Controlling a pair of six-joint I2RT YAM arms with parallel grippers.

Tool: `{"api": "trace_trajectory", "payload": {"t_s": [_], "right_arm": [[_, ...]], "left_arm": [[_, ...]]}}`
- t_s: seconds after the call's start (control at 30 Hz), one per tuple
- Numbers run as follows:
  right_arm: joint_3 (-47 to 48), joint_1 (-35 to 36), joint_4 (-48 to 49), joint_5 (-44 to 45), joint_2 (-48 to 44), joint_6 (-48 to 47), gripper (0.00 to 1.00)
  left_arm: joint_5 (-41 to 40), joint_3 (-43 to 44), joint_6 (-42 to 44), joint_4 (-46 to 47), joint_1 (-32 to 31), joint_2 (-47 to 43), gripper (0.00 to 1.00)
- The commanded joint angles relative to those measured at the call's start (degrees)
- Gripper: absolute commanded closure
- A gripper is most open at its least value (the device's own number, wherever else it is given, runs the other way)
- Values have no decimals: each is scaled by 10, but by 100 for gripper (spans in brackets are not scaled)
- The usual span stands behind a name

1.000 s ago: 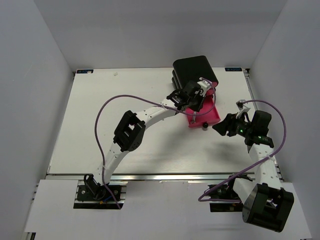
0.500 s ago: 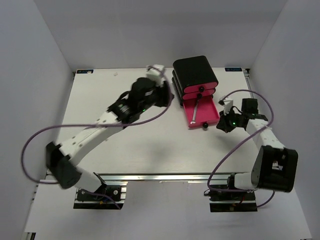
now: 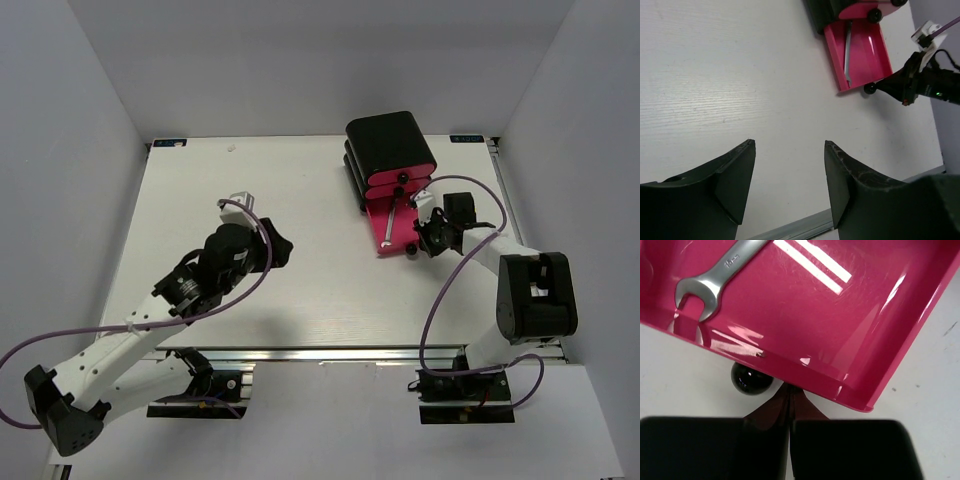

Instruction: Sort the tools into containers

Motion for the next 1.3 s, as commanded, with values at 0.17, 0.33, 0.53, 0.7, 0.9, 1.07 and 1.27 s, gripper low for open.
{"api": "trace_trajectory", "payload": {"t_s": [0.17, 0.33, 0.53, 0.7, 0.9, 1.07, 1.27], "right_arm": [[54, 9, 159, -17, 40, 48, 100], [77, 9, 214, -51, 82, 105, 100], [152, 9, 224, -60, 157, 222, 91], [174, 4, 246, -54, 175, 333, 86], [123, -12, 290, -72, 151, 490, 83], [77, -26, 305, -82, 130, 581, 83], [35, -44, 283, -48, 101, 620, 88]], "left_arm": [[-36, 12, -33, -52, -2, -27, 32], [-41, 8, -43, -60, -2, -33, 32], [-40, 10, -50, -63, -2, -27, 32], [-44, 16, -53, -70, -2, -20, 32], [-45, 10, -54, -63, -2, -17, 32], [-47, 14, -53, -67, -2, -12, 32], [-51, 10, -55, -66, -2, -16, 32]]}}
